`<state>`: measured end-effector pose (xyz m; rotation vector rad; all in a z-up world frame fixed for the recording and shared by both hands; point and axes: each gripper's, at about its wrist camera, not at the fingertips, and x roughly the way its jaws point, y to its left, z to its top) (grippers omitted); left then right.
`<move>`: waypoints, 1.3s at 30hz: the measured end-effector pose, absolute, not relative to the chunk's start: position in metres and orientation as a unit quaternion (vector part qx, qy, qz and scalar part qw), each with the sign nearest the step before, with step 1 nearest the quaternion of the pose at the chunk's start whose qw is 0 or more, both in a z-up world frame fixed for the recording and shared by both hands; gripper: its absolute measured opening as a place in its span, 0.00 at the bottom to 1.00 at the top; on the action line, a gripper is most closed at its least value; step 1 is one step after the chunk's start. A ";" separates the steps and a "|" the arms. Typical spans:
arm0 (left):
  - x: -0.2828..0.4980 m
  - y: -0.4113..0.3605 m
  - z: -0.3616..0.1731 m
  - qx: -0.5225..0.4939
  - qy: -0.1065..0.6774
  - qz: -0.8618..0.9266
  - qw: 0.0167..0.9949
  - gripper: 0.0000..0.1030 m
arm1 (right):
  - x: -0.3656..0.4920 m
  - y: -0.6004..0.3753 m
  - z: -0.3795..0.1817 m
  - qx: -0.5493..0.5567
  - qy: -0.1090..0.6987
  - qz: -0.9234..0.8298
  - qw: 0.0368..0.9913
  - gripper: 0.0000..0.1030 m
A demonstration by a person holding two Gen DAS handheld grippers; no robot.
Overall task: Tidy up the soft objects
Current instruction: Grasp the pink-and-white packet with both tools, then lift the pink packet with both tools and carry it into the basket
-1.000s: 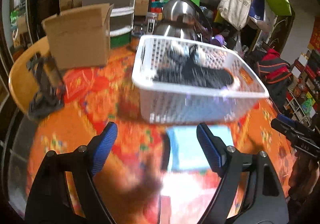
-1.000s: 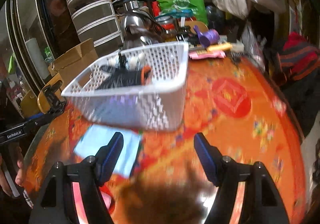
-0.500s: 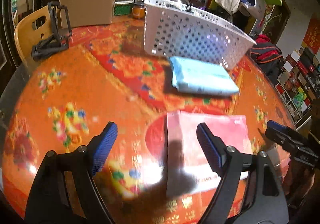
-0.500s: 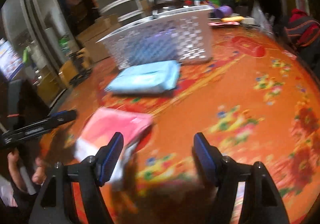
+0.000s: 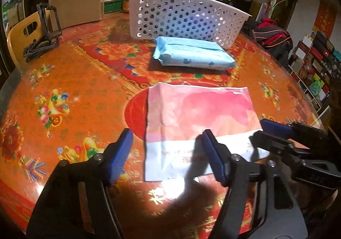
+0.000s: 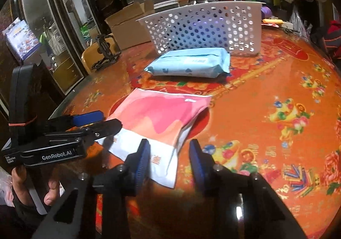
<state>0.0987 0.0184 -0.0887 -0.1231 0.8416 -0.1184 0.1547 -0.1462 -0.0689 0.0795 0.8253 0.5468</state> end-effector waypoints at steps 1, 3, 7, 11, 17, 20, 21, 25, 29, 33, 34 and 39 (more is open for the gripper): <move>0.100 0.018 -0.089 -0.059 0.407 -0.058 0.910 0.52 | 0.154 -0.145 -0.069 0.036 0.395 0.265 0.879 0.30; 0.097 0.013 -0.089 -0.053 0.404 -0.061 0.911 0.44 | 0.153 -0.143 -0.070 0.034 0.395 0.272 0.877 0.26; 0.092 0.008 -0.089 -0.049 0.398 -0.068 0.914 0.33 | 0.154 -0.143 -0.071 0.030 0.392 0.276 0.877 0.24; 0.089 0.006 -0.089 -0.063 0.397 -0.078 0.912 0.25 | 0.154 -0.141 -0.070 0.020 0.389 0.276 0.879 0.22; 0.083 0.010 -0.092 -0.074 0.386 -0.079 0.916 0.12 | 0.153 -0.144 -0.071 0.014 0.386 0.274 0.881 0.12; 0.079 0.019 -0.093 -0.093 0.378 -0.087 0.917 0.08 | 0.149 -0.146 -0.070 0.014 0.379 0.276 0.883 0.07; 0.078 0.020 -0.093 -0.095 0.376 -0.089 0.918 0.08 | 0.148 -0.146 -0.070 0.009 0.377 0.276 0.884 0.07; 0.072 0.015 -0.090 -0.085 0.363 -0.091 0.924 0.07 | 0.142 -0.148 -0.067 0.002 0.363 0.269 0.892 0.05; 0.067 0.011 -0.088 -0.078 0.354 -0.099 0.927 0.07 | 0.137 -0.154 -0.060 0.004 0.349 0.270 0.897 0.04; 0.064 0.008 -0.087 -0.076 0.347 -0.102 0.929 0.07 | 0.136 -0.157 -0.056 0.003 0.344 0.267 0.900 0.03; 0.063 0.006 -0.084 -0.071 0.342 -0.102 0.931 0.07 | 0.136 -0.158 -0.056 0.004 0.344 0.267 0.900 0.03; 0.060 0.004 -0.080 -0.069 0.333 -0.103 0.935 0.07 | 0.134 -0.161 -0.055 0.005 0.341 0.267 0.902 0.03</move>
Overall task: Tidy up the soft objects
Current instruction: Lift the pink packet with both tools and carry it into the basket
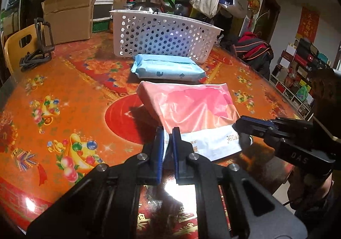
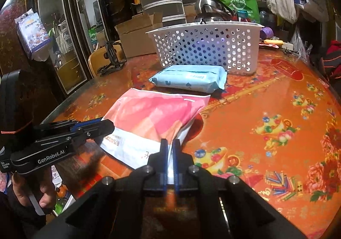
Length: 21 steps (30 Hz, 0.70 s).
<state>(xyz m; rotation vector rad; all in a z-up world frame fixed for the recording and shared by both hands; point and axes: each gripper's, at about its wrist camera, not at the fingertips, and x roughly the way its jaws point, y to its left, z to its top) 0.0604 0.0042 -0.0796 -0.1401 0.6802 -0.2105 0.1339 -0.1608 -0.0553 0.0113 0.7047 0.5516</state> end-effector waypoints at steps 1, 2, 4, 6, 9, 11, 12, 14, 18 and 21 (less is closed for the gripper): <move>0.061 0.004 -0.080 -0.067 0.333 -0.104 0.935 0.07 | 0.133 -0.161 -0.054 0.005 0.340 0.267 0.902 0.03; 0.060 0.004 -0.080 -0.069 0.332 -0.105 0.935 0.07 | 0.133 -0.162 -0.054 0.003 0.339 0.266 0.902 0.03; 0.059 0.003 -0.079 -0.068 0.329 -0.107 0.936 0.07 | 0.133 -0.163 -0.052 0.004 0.337 0.265 0.903 0.03; 0.058 0.002 -0.077 -0.066 0.323 -0.109 0.938 0.07 | 0.133 -0.164 -0.050 0.003 0.335 0.264 0.904 0.03; 0.056 0.001 -0.070 -0.064 0.314 -0.111 0.941 0.07 | 0.132 -0.165 -0.042 0.000 0.328 0.264 0.907 0.03; 0.056 0.001 -0.065 -0.065 0.309 -0.113 0.942 0.07 | 0.132 -0.166 -0.036 -0.004 0.322 0.264 0.909 0.03; 0.056 0.000 -0.063 -0.065 0.307 -0.113 0.943 0.07 | 0.132 -0.166 -0.033 -0.005 0.319 0.264 0.910 0.03; 0.056 0.000 -0.056 -0.065 0.300 -0.114 0.945 0.07 | 0.132 -0.166 -0.026 -0.010 0.313 0.263 0.913 0.03; 0.056 -0.001 -0.039 -0.062 0.284 -0.115 0.950 0.07 | 0.135 -0.167 -0.010 -0.019 0.300 0.262 0.917 0.03; 0.059 -0.001 -0.023 -0.058 0.272 -0.117 0.954 0.07 | 0.140 -0.168 0.004 -0.023 0.290 0.264 0.920 0.03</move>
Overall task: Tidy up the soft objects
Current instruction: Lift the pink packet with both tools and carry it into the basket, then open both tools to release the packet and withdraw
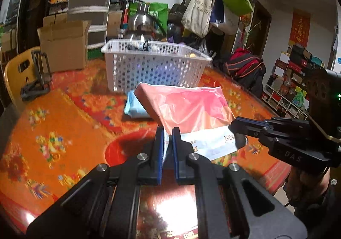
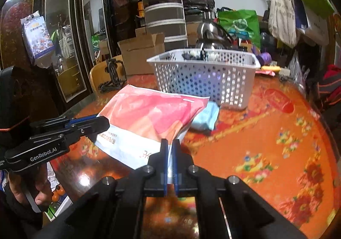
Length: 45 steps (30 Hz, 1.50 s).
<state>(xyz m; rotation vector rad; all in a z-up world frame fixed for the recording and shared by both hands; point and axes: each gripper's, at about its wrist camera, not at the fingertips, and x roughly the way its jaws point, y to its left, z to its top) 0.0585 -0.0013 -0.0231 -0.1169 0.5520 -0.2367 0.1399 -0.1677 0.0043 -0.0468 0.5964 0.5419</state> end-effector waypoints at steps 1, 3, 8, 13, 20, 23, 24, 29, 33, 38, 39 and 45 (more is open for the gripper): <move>0.060 -0.002 -0.017 -0.055 0.268 -0.117 0.955 0.07 | 0.142 -0.168 0.010 -0.025 0.286 0.263 0.921 0.03; 0.063 -0.004 -0.005 -0.051 0.261 -0.116 0.957 0.07 | 0.146 -0.168 0.020 -0.029 0.278 0.263 0.923 0.03; 0.076 -0.006 0.024 -0.037 0.241 -0.116 0.963 0.07 | 0.163 -0.168 0.051 -0.043 0.256 0.257 0.931 0.02; 0.107 -0.007 0.066 -0.036 0.228 -0.120 0.965 0.07 | 0.195 -0.167 0.087 -0.054 0.239 0.244 0.938 0.02; 0.177 -0.013 0.135 -0.025 0.209 -0.114 0.971 0.07 | 0.265 -0.163 0.136 -0.073 0.230 0.202 0.949 0.02; 0.214 -0.015 0.156 -0.018 0.205 -0.104 0.973 0.06 | 0.303 -0.162 0.147 -0.074 0.241 0.185 0.950 0.00; 0.227 -0.015 0.161 -0.018 0.208 -0.101 0.973 0.04 | 0.314 -0.161 0.149 -0.076 0.243 0.175 0.951 0.00; 0.303 -0.027 0.170 -0.003 0.227 -0.098 0.969 0.00 | 0.381 -0.157 0.124 -0.059 0.299 0.151 0.940 0.00; 0.356 -0.016 0.129 -0.021 0.295 -0.063 0.953 0.00 | 0.386 -0.161 0.091 -0.060 0.327 0.160 0.929 0.00; 0.341 0.008 0.100 -0.038 0.299 -0.070 0.951 0.00 | 0.348 -0.178 0.072 -0.048 0.319 0.174 0.930 0.00; 0.336 0.010 0.096 -0.039 0.301 -0.070 0.950 0.00 | 0.337 -0.182 0.066 -0.038 0.321 0.181 0.929 0.00; 0.264 0.020 0.052 -0.070 0.339 -0.087 0.934 0.50 | 0.270 -0.190 0.014 0.003 0.357 0.217 0.908 0.01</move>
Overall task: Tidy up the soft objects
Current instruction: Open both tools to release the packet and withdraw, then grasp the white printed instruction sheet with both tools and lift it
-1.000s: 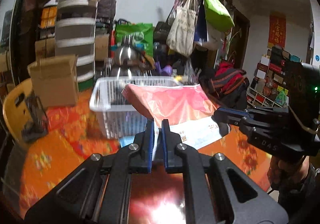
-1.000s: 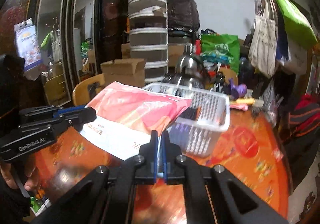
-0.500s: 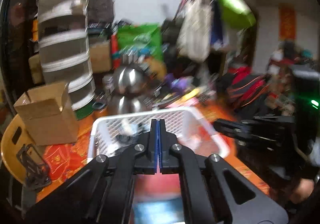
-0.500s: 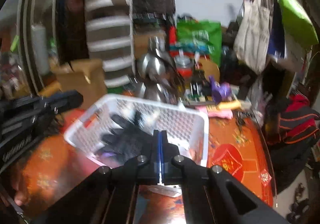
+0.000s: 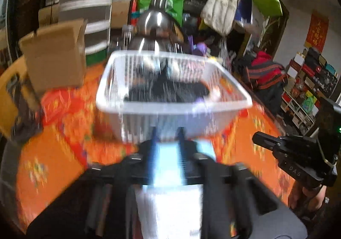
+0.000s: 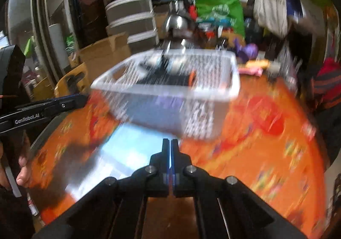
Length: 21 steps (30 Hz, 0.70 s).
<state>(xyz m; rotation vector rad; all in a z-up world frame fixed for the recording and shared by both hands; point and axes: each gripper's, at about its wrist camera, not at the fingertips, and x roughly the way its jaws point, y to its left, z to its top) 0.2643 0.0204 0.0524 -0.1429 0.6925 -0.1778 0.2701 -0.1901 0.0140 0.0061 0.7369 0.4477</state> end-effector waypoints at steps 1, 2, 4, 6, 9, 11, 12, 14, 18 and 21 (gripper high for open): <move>0.251 0.021 0.044 -0.070 0.344 -0.087 0.932 0.67 | 0.260 -0.191 0.006 0.010 0.364 0.219 0.905 0.04; 0.236 0.020 0.035 -0.067 0.350 -0.081 0.931 0.69 | 0.251 -0.191 -0.002 0.015 0.369 0.220 0.903 0.09; 0.210 0.021 0.020 -0.062 0.352 -0.073 0.931 0.70 | 0.230 -0.190 -0.020 0.029 0.381 0.224 0.896 0.23; 0.181 0.026 0.003 -0.063 0.363 -0.069 0.927 0.70 | 0.215 -0.186 -0.034 0.037 0.389 0.223 0.893 0.42; 0.151 0.035 -0.026 -0.077 0.383 -0.071 0.918 0.70 | 0.200 -0.177 -0.041 0.041 0.389 0.236 0.890 0.46; 0.140 0.040 -0.044 -0.085 0.397 -0.071 0.911 0.70 | 0.197 -0.169 -0.043 0.038 0.391 0.250 0.885 0.46; 0.139 0.042 -0.051 -0.087 0.402 -0.075 0.909 0.70 | 0.198 -0.164 -0.045 0.034 0.395 0.252 0.883 0.46; 0.139 0.043 -0.062 -0.085 0.406 -0.072 0.907 0.70 | 0.199 -0.157 -0.048 0.028 0.401 0.255 0.880 0.46; 0.152 0.043 -0.074 -0.090 0.425 -0.078 0.898 0.68 | 0.204 -0.147 -0.054 0.023 0.413 0.260 0.873 0.46; 0.158 0.040 -0.084 -0.090 0.432 -0.086 0.893 0.62 | 0.209 -0.143 -0.058 0.018 0.420 0.262 0.869 0.46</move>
